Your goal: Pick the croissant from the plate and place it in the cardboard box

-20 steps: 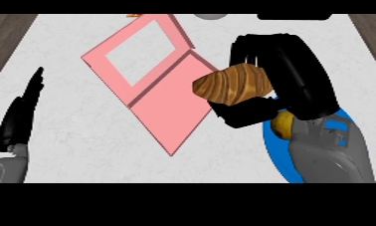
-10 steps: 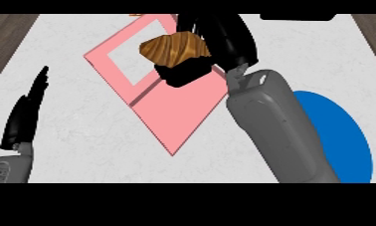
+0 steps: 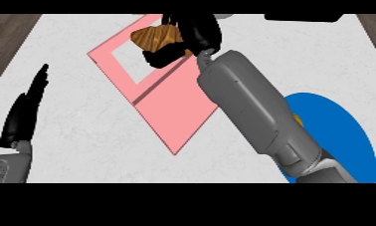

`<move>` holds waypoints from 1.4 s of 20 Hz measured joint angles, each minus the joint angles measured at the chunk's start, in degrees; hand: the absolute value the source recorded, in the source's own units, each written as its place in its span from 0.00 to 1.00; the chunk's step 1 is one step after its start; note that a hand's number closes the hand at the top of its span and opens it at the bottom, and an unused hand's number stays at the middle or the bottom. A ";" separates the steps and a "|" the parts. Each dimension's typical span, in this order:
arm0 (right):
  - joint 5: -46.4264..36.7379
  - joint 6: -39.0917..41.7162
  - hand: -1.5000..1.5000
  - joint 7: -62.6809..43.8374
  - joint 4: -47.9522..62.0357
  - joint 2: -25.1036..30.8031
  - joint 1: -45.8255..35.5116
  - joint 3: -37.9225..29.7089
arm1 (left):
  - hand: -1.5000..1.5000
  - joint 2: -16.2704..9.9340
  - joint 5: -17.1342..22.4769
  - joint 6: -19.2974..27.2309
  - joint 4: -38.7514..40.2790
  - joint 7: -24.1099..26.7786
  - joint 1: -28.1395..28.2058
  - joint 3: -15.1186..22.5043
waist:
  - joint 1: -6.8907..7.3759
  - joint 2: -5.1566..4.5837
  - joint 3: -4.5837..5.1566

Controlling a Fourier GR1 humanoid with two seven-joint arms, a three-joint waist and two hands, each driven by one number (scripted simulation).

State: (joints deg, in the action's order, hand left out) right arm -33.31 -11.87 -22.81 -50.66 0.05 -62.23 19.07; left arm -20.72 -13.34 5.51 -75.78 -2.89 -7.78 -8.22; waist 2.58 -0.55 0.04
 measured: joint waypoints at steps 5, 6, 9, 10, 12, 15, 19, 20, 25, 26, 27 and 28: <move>7.85 -3.69 0.00 -0.18 9.60 -0.04 -2.96 1.23 | 0.50 0.51 -0.01 -0.51 -0.04 -0.31 -0.74 0.38 | 0.89 -0.24 0.00; 9.62 -4.64 0.00 0.13 11.10 -0.03 -3.20 2.01 | 0.50 0.70 -0.22 -0.54 0.21 -0.24 -1.00 0.65 | 1.16 -0.32 0.00; 14.45 -6.99 0.00 2.48 14.95 -0.04 -4.23 3.70 | 0.50 1.36 -0.88 -0.21 0.21 -0.93 -1.88 1.28 | 1.65 -0.46 -0.01; 15.83 -7.88 0.00 3.68 15.77 -0.04 -4.65 3.92 | 0.50 1.44 -1.01 -0.09 1.09 -0.58 -2.40 1.21 | 1.66 -0.52 -0.01; 17.87 -9.29 0.00 6.42 17.64 -0.04 -5.44 4.15 | 0.50 1.47 -1.05 -0.04 0.99 -0.57 -2.48 1.07 | 1.60 -0.49 -0.01; 20.73 -12.40 0.00 10.59 18.17 -0.04 -5.94 4.19 | 0.50 1.47 -1.39 0.21 1.40 -1.23 -3.43 0.92 | 1.42 -0.46 -0.02; 23.96 -17.61 0.00 16.00 18.06 -0.04 -5.77 1.76 | 0.50 0.83 -0.91 -0.22 0.71 -0.56 -1.86 0.05 | 0.91 -0.28 -0.04; 24.96 -18.48 0.00 17.68 18.00 -0.04 -5.63 0.54 | 0.50 1.10 -1.06 0.04 0.43 -0.63 -1.60 0.16 | 0.71 -0.25 -0.05; 28.87 -18.90 0.00 23.63 15.95 1.22 -3.90 -5.26 | 0.50 0.90 -0.84 0.01 -0.51 -0.46 0.55 -0.71 | -0.86 0.17 -0.06; 29.68 -18.04 0.00 24.26 14.81 1.94 -3.30 -6.22 | 0.50 0.58 -0.74 -0.32 -1.53 -0.91 1.35 -0.86 | -1.11 0.29 -0.07; 30.40 -17.18 0.00 25.35 13.46 2.66 -1.77 -6.94 | 0.50 0.50 -0.50 -0.50 -2.10 -0.68 2.31 -1.15 | -1.39 0.40 -0.07; 30.90 -16.43 0.00 25.47 12.11 3.40 -0.95 -7.60 | 0.50 0.15 -0.18 -0.82 -1.84 -0.32 2.76 -1.71 | -1.67 0.45 -0.07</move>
State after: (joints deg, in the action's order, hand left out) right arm -2.41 -28.30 2.66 -38.55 3.44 -63.17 11.47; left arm -20.57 -13.52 4.69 -77.62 -3.21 -5.03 -9.93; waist 0.91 -0.09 -0.03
